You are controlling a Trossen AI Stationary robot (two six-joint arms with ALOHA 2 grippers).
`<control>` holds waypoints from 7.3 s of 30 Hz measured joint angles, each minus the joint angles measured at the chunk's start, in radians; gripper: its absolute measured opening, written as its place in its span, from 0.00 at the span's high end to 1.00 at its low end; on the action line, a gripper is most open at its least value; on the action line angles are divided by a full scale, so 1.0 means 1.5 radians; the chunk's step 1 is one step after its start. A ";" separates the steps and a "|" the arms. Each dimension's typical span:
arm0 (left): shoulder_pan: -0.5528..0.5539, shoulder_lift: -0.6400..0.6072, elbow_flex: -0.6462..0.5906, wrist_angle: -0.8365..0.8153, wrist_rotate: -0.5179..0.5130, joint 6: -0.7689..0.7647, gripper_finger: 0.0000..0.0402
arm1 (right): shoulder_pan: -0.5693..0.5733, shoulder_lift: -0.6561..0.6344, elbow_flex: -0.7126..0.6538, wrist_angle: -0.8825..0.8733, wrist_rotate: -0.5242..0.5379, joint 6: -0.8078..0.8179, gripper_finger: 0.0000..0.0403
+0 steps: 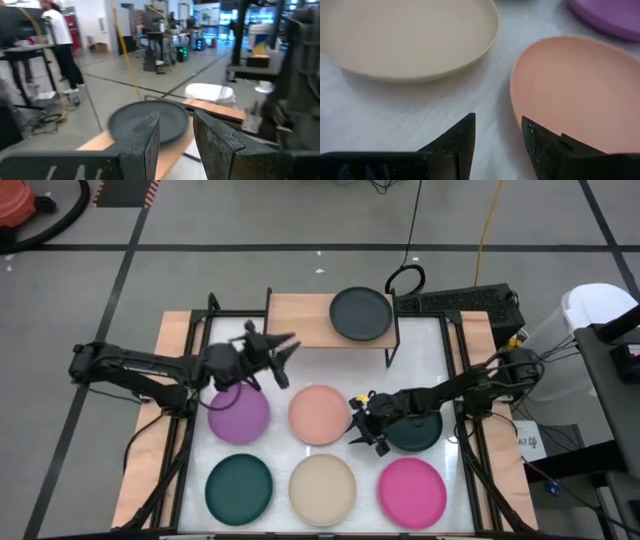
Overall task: Place and stack plates onto a shelf
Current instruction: Stack the light orange plate on top of the black plate on the shelf, then stack the purple plate on top of the light orange plate on the shelf
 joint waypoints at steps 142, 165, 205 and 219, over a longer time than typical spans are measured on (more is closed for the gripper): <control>-0.092 0.179 -0.001 -0.689 0.344 -0.711 0.70 | -0.166 -0.487 -0.037 -0.203 0.138 0.056 0.72; -0.122 0.389 0.093 -0.764 0.384 -0.808 0.70 | -0.166 -0.489 -0.102 -0.104 0.139 0.059 0.72; 0.146 0.415 0.663 -0.575 0.164 0.138 0.98 | -0.166 -0.648 -0.102 -0.328 0.152 0.123 0.72; 0.213 0.543 0.660 -0.475 0.339 0.293 0.96 | -0.153 -0.643 -0.102 -0.406 0.135 0.164 0.72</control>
